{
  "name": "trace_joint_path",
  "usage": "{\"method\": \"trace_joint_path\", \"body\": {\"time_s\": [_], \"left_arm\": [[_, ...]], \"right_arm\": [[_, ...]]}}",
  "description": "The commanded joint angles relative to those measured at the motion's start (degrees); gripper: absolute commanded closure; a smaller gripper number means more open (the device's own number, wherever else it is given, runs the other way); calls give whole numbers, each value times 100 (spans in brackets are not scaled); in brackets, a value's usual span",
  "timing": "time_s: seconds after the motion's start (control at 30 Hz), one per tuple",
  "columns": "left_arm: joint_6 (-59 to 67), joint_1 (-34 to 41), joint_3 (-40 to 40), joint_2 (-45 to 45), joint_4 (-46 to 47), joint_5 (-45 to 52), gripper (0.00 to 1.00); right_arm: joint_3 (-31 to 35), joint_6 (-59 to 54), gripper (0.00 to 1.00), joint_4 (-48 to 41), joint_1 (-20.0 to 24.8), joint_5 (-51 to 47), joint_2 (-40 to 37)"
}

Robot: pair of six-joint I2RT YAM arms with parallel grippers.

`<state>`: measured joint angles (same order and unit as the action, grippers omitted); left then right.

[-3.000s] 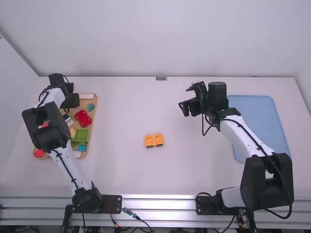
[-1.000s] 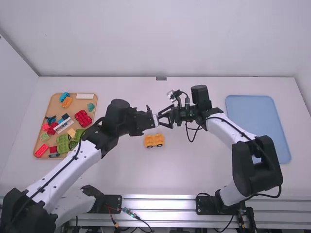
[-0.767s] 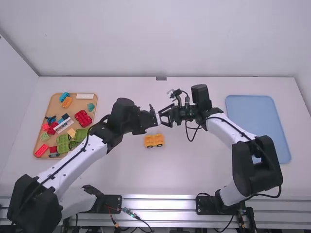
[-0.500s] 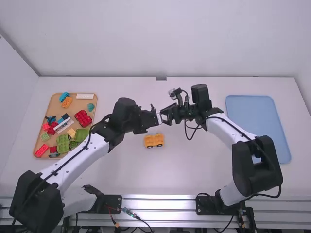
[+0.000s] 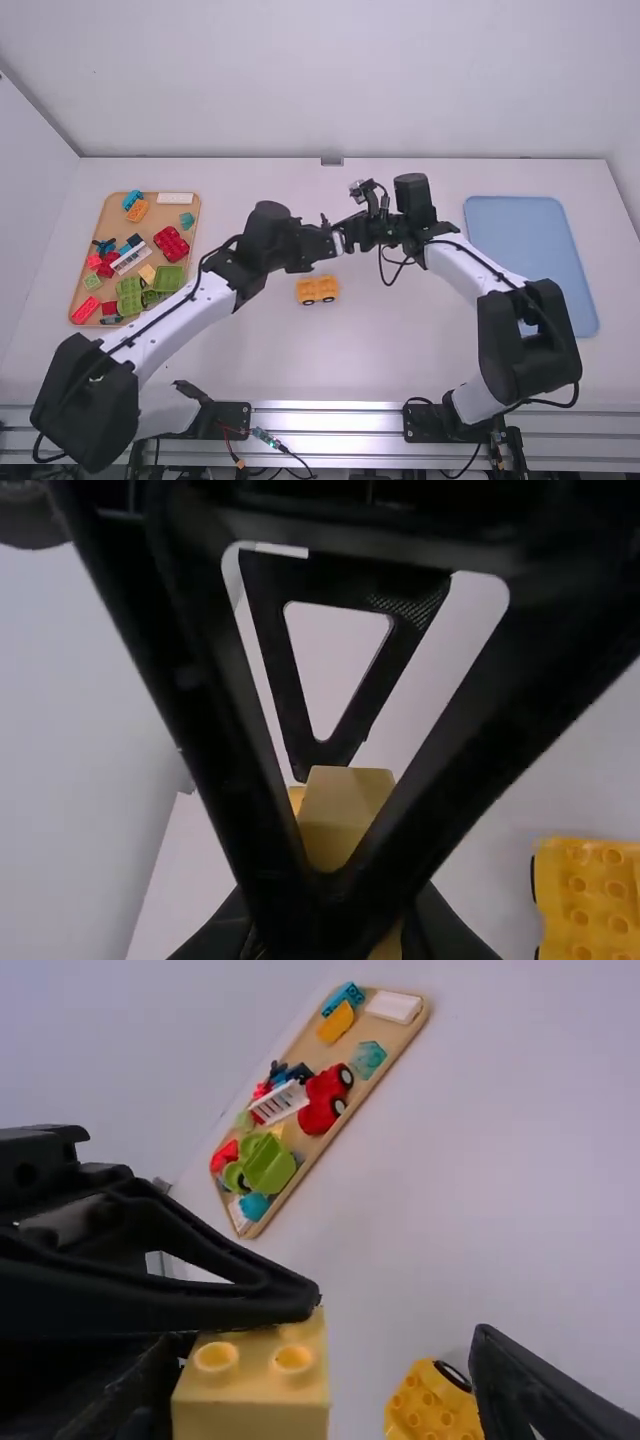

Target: Assemble lego blocks to make yellow taxi

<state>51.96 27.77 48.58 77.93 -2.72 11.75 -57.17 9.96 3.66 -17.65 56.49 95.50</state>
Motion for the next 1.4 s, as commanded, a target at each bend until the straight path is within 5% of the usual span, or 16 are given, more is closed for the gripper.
{"method": "trace_joint_path", "body": {"time_s": [0.0, 0.33, 0.8, 1.07, 1.13, 1.37], "left_arm": [[-162, 107, 33, 90, -39, -175, 98], [-203, 107, 33, 92, -101, -177, 98], [-203, 107, 22, 92, -273, -219, 98], [-203, 107, 22, 92, -273, -221, 83], [-203, 107, 22, 92, -271, -223, 69], [-203, 107, 22, 92, -271, -221, 59]], "right_arm": [[-138, 20, 26, 36, -96, -33, 28], [-138, 44, 51, 60, -249, -254, 28], [-138, 106, 61, 43, -254, -258, 28], [-138, 103, 65, 49, -260, -256, 28], [-138, 101, 67, 56, -254, -256, 28], [-138, 36, 69, 54, -254, -258, 28]]}}
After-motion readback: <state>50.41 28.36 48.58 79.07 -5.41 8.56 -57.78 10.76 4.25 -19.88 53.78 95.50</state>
